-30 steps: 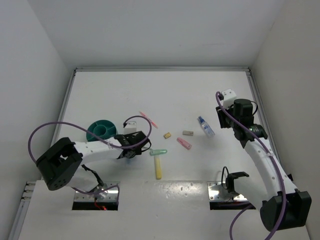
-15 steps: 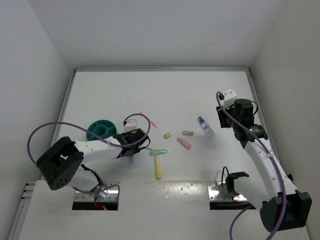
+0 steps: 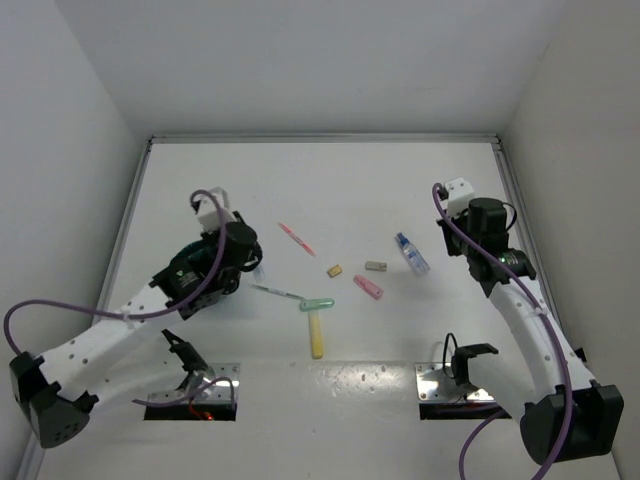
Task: Sort the stationery into containers
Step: Pick up the pen from the center of the board, then place the pen in the storage box.
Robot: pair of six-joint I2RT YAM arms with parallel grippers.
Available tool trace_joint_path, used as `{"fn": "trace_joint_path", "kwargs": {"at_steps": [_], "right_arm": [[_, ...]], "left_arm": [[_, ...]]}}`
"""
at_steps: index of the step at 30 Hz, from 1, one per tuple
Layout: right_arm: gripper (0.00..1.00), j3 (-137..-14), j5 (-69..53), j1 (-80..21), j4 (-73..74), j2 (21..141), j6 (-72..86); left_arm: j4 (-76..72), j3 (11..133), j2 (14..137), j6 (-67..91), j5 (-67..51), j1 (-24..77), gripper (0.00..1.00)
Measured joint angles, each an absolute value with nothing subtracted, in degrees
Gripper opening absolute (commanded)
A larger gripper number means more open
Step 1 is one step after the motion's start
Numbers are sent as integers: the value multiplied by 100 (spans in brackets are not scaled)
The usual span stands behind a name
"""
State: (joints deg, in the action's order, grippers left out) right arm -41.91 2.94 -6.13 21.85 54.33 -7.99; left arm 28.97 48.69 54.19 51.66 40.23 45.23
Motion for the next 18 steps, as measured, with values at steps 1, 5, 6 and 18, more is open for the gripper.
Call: {"fn": "trace_joint_path", "kwargs": {"at_steps": [1,5,6,18], "right_arm": [[0,-4191,294,-613,2185,5426,-797],[0,-4191,270,-613,2182,5382,-797],[0,-4191,259,-613,2182,5378,-797],[0,-4191,165,-613,2187,5328,-797]], "left_arm": [[2943,4906,5240,5168,4338,4449,0],[3168,4884,4871,5308,5817,4338,0],[3208,4880,4869,5349,6182,4338,0],[3428,5061,6560,5564,8169,3629,0]]}}
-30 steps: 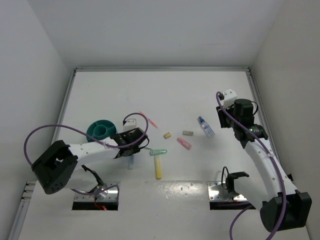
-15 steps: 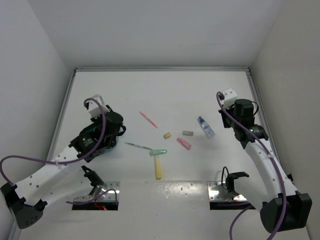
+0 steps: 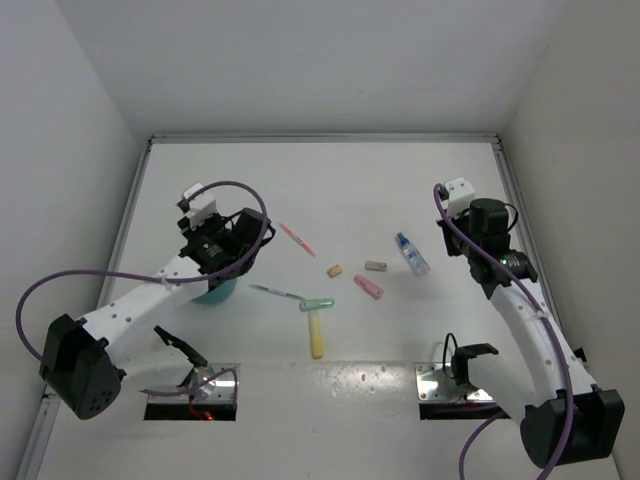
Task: Sort the stationery into containers
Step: Place the pen in the storage box.
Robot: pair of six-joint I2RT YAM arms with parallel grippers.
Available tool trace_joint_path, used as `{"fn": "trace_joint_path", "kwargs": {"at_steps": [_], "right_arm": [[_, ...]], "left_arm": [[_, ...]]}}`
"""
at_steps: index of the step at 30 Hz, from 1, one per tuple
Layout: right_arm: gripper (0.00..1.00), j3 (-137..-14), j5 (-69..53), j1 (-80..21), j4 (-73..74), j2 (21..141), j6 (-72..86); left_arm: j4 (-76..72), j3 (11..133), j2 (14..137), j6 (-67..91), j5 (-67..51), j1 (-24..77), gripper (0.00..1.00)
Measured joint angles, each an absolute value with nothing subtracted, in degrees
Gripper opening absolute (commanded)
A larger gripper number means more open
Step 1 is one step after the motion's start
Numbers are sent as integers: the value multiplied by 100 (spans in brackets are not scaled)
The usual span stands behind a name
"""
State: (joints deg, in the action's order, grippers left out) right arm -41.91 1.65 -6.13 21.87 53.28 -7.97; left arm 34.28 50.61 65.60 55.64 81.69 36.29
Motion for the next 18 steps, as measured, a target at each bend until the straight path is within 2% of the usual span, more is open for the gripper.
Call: {"fn": "trace_joint_path", "kwargs": {"at_steps": [8,18], "right_arm": [[0,-4191,121,-613,2189,5264,-797],[0,-4189,80,-613,2189,5207,-799]], "left_arm": [[3531,5061,7360,5776,8320,3310,0],[3776,5321,7800,5948,8342,2943,0]]}}
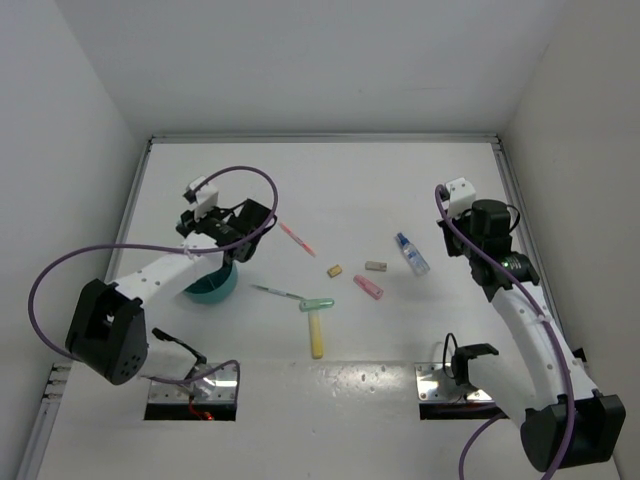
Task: Sort the stationery into containers
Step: Place the pen in the storage box.
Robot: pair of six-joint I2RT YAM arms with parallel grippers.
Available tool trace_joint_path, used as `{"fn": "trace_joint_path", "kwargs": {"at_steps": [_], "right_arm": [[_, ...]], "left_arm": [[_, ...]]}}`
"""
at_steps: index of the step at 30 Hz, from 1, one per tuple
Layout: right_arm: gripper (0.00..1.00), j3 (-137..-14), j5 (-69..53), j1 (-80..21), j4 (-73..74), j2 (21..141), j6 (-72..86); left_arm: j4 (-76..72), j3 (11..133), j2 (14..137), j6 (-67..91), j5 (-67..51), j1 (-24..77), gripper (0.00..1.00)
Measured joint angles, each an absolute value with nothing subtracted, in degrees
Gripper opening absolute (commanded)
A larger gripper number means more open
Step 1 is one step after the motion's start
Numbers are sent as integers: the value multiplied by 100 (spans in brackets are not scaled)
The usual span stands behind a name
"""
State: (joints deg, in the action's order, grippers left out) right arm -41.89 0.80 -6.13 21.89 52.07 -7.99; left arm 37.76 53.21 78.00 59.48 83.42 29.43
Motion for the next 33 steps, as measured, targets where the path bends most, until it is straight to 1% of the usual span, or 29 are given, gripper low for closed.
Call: {"fn": "trace_joint_path", "kwargs": {"at_steps": [8,13,15,19,22,26,33], "right_arm": [[0,-4165,80,-613,2193,5207,-801],[0,-4165,80,-613,2191,5207,-801],[0,-4165,80,-613,2191,5207,-799],[0,-4165,54,-613,2193,5207,-801],[0,-4165,14,-613,2196,5207,-801],[0,-4163,-12,-613,2193,5207,-801],[0,-4163,-23,-613,2196,5207,-801]], "left_arm": [[3833,5478,7832,6040,8368,2884,0],[4058,5485,8193,6335,8405,2836,0],[4357,5535,8394,6641,8401,2759,0],[5905,6066,8991,8215,8396,2615,0],[6552,6311,9207,8923,8399,2578,0],[7041,6316,9065,9395,8399,2578,0],[7319,6381,8989,9500,8403,2576,0]]}}
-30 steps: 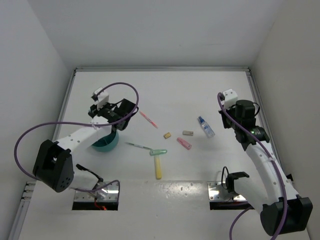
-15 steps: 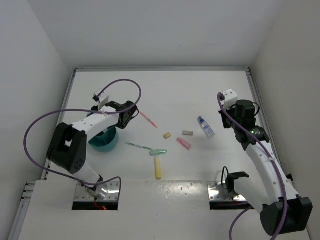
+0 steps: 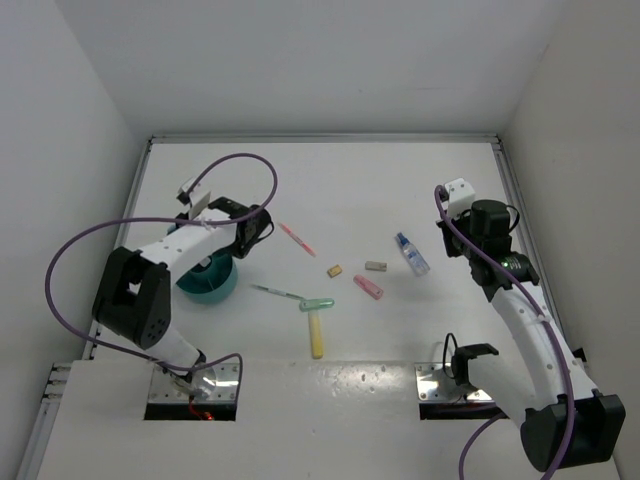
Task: Sort the stationery into containers
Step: Place the pen in the storage box.
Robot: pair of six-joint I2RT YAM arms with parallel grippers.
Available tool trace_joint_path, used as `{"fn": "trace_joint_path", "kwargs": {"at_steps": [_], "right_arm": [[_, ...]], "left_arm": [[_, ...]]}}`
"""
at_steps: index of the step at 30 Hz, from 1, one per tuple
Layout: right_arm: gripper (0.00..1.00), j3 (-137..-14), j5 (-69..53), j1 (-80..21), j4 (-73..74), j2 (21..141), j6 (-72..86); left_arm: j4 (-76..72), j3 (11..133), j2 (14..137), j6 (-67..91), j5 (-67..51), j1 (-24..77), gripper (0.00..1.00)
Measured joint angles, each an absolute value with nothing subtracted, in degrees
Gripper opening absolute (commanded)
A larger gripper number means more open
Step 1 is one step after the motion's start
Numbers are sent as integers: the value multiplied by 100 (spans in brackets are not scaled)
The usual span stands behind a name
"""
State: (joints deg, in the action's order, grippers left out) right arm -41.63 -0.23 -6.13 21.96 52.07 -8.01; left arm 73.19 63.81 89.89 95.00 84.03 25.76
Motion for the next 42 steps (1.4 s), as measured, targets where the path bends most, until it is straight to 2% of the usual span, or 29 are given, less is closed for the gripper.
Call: {"fn": "trace_joint_path", "kwargs": {"at_steps": [18,22,30,42], "right_arm": [[0,-4163,-71,-613,2196,5157,-862],[0,-4163,-71,-613,2196,5157,-862],[0,-4163,-71,-613,2198,5100,-864],[0,-4163,-73,-613,2198,5100,-864]], "left_arm": [[7389,6670,9778,9500,8405,2102,0],[7393,6670,9885,9515,8403,2097,5],[7402,6604,9880,9520,8403,2239,5],[7408,6442,9727,9518,8403,2519,29]]}}
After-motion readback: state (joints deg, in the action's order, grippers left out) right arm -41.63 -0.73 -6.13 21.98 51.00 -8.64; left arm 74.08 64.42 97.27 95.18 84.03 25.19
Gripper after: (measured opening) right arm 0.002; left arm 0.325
